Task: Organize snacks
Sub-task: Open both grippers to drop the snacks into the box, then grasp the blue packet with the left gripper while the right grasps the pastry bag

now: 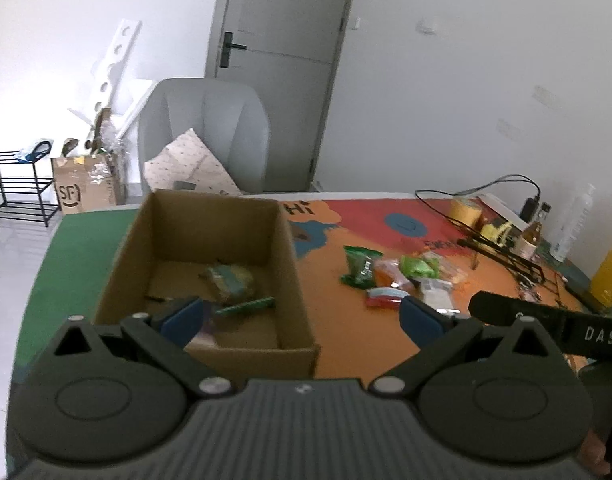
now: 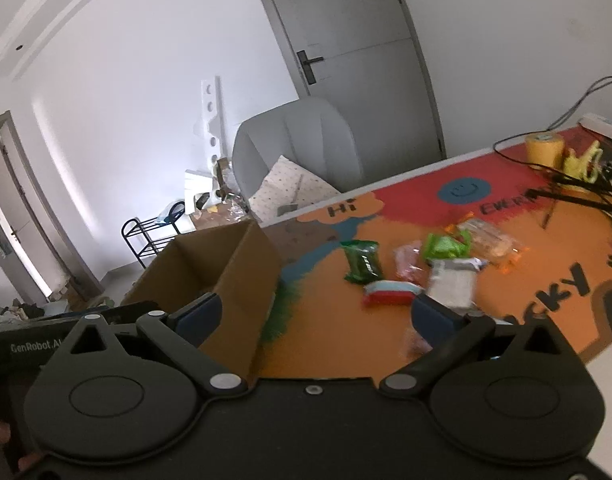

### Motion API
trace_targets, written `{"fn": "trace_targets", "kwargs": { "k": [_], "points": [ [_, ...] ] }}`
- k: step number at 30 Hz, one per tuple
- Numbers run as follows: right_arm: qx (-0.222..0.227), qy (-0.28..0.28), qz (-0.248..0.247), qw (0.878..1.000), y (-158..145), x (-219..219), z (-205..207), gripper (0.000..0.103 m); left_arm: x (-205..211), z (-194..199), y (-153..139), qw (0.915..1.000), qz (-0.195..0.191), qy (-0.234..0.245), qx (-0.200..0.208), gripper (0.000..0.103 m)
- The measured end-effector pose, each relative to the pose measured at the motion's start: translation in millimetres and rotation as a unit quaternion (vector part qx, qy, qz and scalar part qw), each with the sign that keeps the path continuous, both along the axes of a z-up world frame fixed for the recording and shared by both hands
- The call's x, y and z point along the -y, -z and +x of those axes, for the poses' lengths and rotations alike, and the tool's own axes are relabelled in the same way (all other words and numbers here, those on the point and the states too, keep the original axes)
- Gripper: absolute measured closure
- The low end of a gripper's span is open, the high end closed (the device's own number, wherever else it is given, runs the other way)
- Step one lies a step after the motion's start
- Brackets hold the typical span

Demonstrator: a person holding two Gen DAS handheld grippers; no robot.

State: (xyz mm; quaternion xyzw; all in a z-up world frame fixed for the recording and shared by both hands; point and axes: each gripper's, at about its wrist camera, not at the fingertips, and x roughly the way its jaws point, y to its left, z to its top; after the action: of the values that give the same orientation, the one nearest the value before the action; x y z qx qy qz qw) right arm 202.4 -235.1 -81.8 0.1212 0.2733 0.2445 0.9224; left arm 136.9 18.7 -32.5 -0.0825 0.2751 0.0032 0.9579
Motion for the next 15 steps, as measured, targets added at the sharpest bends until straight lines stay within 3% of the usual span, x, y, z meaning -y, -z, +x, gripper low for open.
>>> {"fn": "trace_targets", "kwargs": {
  "k": [15],
  "points": [
    [-0.023,0.042,-0.008,0.999,24.4,60.0,-11.2,0.0,49.1,6.3,19.2,0.9982,-0.013,0.054,-0.022,0.0]
  ]
}}
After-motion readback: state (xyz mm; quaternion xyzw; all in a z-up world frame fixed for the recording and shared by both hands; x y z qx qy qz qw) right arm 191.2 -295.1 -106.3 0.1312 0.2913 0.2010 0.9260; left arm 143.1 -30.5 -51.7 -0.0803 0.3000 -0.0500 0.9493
